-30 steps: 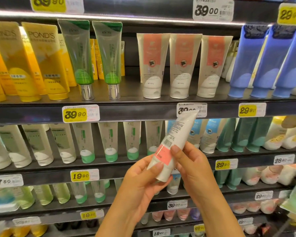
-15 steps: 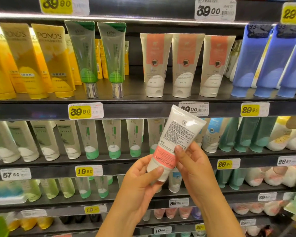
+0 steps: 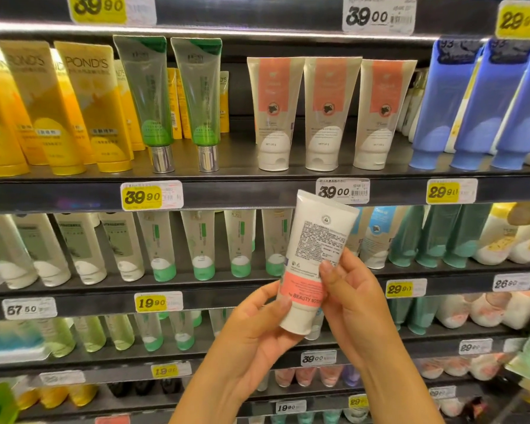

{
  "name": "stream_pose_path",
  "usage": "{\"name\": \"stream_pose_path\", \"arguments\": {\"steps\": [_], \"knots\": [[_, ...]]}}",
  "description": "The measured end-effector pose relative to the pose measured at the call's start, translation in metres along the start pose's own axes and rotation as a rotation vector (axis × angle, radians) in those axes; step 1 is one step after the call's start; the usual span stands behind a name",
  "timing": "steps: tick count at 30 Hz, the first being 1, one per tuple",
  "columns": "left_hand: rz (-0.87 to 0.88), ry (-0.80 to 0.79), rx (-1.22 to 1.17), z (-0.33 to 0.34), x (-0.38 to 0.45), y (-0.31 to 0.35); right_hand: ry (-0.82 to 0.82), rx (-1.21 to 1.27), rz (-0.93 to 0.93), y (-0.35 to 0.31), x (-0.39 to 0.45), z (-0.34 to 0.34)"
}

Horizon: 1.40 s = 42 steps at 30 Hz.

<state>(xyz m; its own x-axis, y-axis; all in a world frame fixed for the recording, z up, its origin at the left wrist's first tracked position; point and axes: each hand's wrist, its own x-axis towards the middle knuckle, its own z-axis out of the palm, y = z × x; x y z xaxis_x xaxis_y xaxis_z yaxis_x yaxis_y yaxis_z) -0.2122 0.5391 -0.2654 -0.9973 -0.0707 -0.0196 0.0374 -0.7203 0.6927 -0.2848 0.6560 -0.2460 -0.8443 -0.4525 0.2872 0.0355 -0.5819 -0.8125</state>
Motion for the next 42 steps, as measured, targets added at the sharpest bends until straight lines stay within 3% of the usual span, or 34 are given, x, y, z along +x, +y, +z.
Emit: {"name": "stream_pose_path", "arguments": {"steps": [6,17,21,27,38,42], "knots": [[-0.102,0.029,-0.014,0.003,-0.003,-0.002,0.028,0.107,0.000,0.000,-0.002,-0.001],[0.135,0.179,0.198,0.003,-0.001,-0.004,0.074,-0.236,0.078,0.000,-0.005,0.001],[0.058,0.149,0.136,0.008,-0.004,-0.004,0.138,-0.139,0.035,0.001,-0.006,0.002],[-0.094,0.050,-0.043,0.011,-0.011,0.001,0.092,0.012,0.033,-0.002,-0.007,0.003],[0.059,0.077,0.092,0.002,-0.012,0.003,0.077,-0.208,0.008,0.002,-0.012,0.005],[0.192,0.202,0.389,0.000,-0.014,0.004,0.093,-0.229,0.050,0.003,-0.014,0.007]]}}
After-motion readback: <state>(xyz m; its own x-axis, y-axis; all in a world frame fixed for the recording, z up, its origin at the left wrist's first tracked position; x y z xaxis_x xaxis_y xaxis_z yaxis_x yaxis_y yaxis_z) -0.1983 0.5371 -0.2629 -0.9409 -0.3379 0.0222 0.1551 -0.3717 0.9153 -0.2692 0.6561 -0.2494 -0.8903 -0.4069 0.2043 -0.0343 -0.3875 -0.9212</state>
